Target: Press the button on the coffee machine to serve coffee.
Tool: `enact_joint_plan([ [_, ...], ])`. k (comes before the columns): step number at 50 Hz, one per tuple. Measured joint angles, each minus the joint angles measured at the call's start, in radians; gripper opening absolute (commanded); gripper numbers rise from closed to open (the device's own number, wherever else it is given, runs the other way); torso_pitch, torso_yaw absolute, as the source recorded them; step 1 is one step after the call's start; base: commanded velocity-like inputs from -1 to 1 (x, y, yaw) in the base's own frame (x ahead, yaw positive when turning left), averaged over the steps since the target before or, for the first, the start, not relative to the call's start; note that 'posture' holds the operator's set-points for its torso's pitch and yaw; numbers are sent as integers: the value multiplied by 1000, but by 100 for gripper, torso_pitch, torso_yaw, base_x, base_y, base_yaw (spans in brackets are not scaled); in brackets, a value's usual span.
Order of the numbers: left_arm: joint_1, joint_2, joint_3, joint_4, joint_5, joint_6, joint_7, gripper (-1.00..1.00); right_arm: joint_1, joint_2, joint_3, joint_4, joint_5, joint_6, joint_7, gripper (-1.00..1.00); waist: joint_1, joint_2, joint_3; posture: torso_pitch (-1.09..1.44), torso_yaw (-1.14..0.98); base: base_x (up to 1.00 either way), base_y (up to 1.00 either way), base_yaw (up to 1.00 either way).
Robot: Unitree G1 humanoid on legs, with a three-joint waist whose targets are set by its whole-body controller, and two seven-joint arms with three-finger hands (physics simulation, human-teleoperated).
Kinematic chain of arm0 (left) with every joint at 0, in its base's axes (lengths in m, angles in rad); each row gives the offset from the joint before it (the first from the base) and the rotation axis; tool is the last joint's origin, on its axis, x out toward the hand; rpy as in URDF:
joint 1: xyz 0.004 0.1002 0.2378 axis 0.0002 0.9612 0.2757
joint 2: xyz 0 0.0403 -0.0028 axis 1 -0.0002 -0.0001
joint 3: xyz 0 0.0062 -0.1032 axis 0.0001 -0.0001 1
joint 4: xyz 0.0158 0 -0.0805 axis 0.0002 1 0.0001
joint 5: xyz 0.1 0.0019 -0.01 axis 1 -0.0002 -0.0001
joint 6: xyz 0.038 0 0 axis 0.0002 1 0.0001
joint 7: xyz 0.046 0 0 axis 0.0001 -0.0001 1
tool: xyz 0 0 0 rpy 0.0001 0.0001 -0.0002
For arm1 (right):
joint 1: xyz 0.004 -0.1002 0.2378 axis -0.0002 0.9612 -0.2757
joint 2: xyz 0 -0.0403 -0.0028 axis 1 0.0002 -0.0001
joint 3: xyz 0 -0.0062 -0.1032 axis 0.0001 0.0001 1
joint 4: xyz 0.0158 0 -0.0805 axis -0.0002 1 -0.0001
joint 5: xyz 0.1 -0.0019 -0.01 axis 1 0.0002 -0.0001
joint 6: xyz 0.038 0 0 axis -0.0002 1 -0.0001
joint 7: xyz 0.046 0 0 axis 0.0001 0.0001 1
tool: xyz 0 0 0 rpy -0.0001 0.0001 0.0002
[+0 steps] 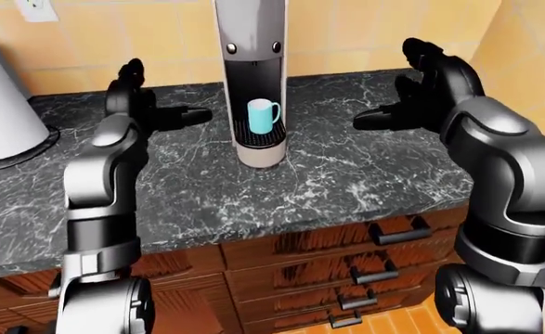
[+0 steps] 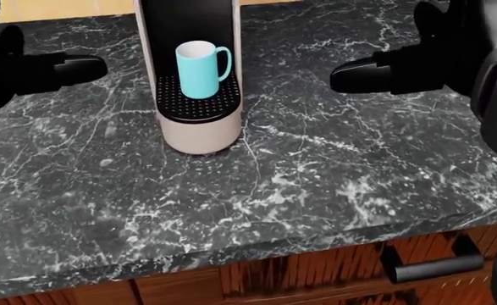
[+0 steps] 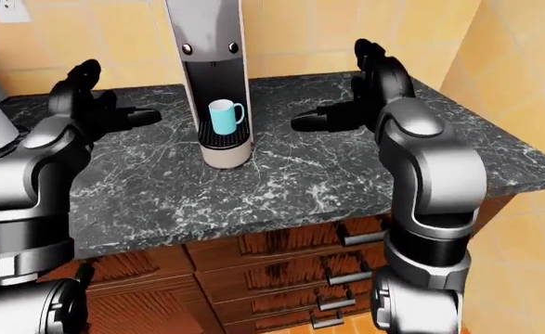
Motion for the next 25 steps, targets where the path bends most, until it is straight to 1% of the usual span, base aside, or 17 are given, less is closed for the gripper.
enact_joint_plan([
  [2,1,-2,-4,-1,0,-2,-1,100,-4,-3,-4,10,-3,6,-1,100,1,-15,1,0,0,22,12,0],
  [3,2,-2,-5,-3,-1,-4,-2,100,-8,-4,-4,11,-6,6,-1,100,3,-30,3,0,0,20,23,0],
  [5,7,-3,-6,-5,-2,-6,-4,100,-8,-2,-3,6,-11,-1,-2,100,11,-68,12,0,0,21,27,0],
  [6,7,-3,-6,-3,-3,-6,-5,100,-7,0,-2,5,-13,-6,-2,100,15,-89,14,0,0,21,30,0],
  [7,4,-3,-7,0,-4,-5,-6,100,-6,-1,-3,7,-15,-9,-1,100,12,-116,10,0,0,18,27,0],
  [8,10,-13,-10,0,-4,-9,-6,100,2,-2,-6,12,-17,-13,-1,100,2,-106,16,0,0,9,5,0],
  [10,16,-20,-25,8,-10,-4,-12,100,15,1,-13,26,-26,-7,-6,100,-9,-107,25,0,0,4,0,0],
  [12,13,-20,-30,9,-16,6,-16,100,7,3,-14,31,-33,0,-10,100,-6,-97,39,0,0,4,4,0],
  [13,15,-21,-29,10,-17,10,-16,100,4,4,-11,33,-35,2,-10,100,-7,-82,36,0,0,2,36,0],
  [14,21,-23,-29,12,-17,12,-15,100,3,6,-6,33,-34,2,-9,100,-5,-75,30,0,0,3,47,0],
  [17,26,-21,-26,10,-15,16,-13,100,4,7,0,34,-31,0,-2,100,0,-82,4,0,0,4,46,0],
  [18,21,-19,-23,5,-14,14,-13,100,2,5,-2,32,-31,-1,0,100,-1,-73,-5,0,0,4,6,0],
  [19,12,-16,-21,-4,-14,10,-12,100,-1,2,-6,29,-33,-5,1,100,-5,-49,-10,0,0,0,0,0],
  [21,-3,-6,-13,-28,-13,-4,-12,100,-14,2,-9,21,-37,-18,0,100,-11,-2,-6,0,0,0,0,0],
  [22,-3,-1,-7,-34,-12,-14,-12,100,-11,10,-6,13,-39,-29,0,100,-9,-5,-2,0,0,0,0,0],
  [23,4,1,-1,-32,-10,-22,-10,100,-2,16,2,12,-38,-35,2,100,1,-17,13,0,0,0,0,0],
  [25,21,-2,4,-9,-5,-19,-5,100,3,22,19,36,-31,-30,9,100,10,-29,22,0,0,0,0,0],
])
